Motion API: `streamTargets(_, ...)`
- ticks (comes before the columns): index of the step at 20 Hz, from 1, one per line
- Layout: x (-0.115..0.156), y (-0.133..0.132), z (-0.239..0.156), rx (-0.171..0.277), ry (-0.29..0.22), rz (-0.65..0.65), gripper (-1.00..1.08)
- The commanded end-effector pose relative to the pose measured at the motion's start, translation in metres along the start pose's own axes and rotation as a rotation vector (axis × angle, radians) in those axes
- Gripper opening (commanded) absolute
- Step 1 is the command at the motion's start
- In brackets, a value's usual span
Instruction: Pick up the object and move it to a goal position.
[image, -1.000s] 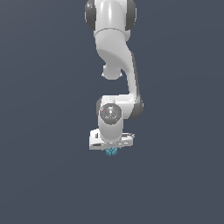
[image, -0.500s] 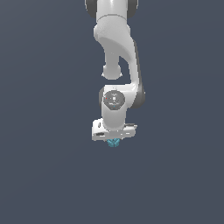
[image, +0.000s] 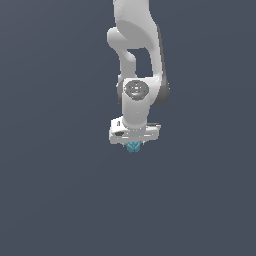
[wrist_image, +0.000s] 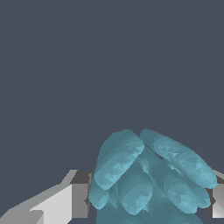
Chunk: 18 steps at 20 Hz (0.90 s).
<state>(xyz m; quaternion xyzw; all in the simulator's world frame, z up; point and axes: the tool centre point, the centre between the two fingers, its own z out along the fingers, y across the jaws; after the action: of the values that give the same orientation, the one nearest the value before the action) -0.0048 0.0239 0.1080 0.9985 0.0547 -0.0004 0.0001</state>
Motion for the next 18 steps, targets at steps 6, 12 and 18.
streamTargets(6,-0.040,-0.017,-0.028,0.000,0.001,0.000,-1.00)
streamTargets(12,-0.060,-0.027,-0.044,0.000,0.001,0.000,-1.00)
streamTargets(18,-0.067,-0.031,-0.050,0.000,0.001,0.000,-1.00)
